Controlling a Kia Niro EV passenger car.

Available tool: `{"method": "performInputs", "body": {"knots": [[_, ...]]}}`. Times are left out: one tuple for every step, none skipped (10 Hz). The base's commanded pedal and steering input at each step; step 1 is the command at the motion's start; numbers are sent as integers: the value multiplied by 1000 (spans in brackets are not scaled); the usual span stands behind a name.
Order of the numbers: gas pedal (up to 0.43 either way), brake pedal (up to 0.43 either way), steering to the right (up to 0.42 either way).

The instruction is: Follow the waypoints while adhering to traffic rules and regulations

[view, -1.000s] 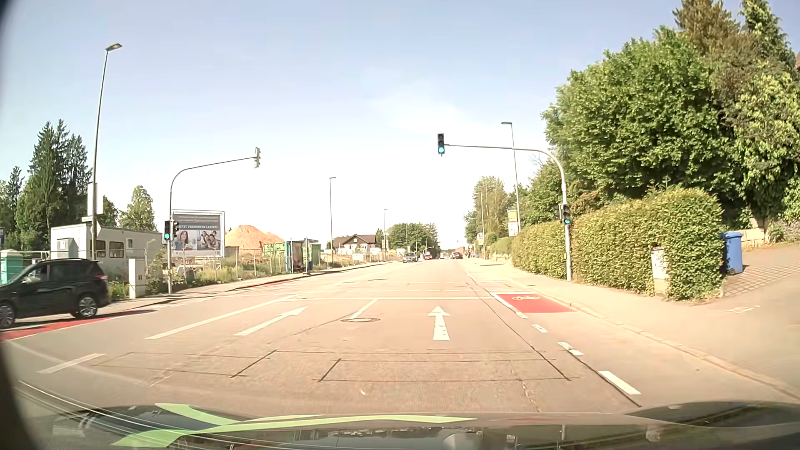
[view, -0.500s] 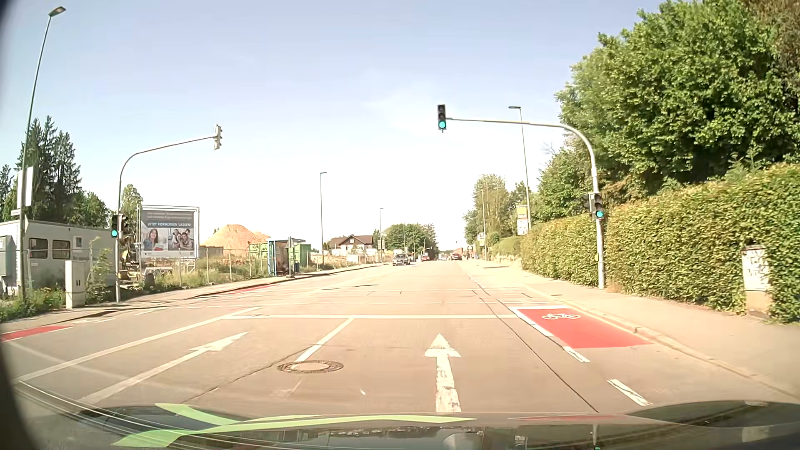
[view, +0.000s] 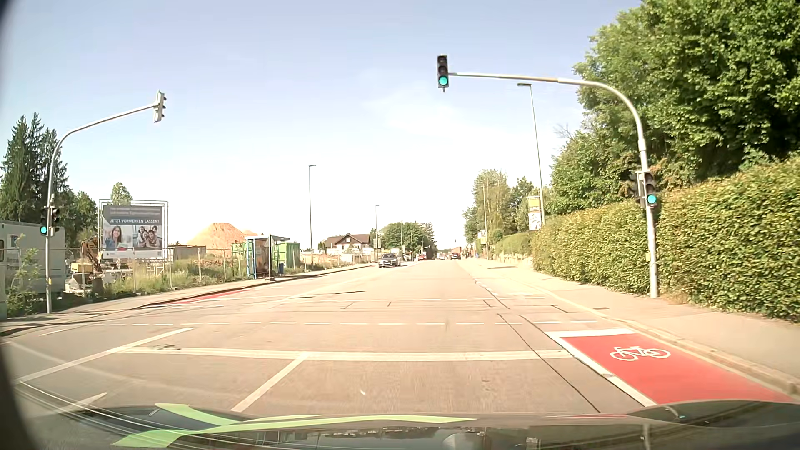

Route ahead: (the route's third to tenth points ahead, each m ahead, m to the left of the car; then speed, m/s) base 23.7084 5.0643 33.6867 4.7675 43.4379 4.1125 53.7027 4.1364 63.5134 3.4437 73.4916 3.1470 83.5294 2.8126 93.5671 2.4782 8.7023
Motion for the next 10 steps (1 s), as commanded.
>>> {"method": "performInputs", "body": {"knots": [[59, 0, 0], [59, 0, 2], [59, 0, 2], [59, 0, 2], [67, 0, 2], [67, 0, 2], [67, 0, 2], [67, 0, 2], [67, 0, 6], [67, 0, 8]]}}
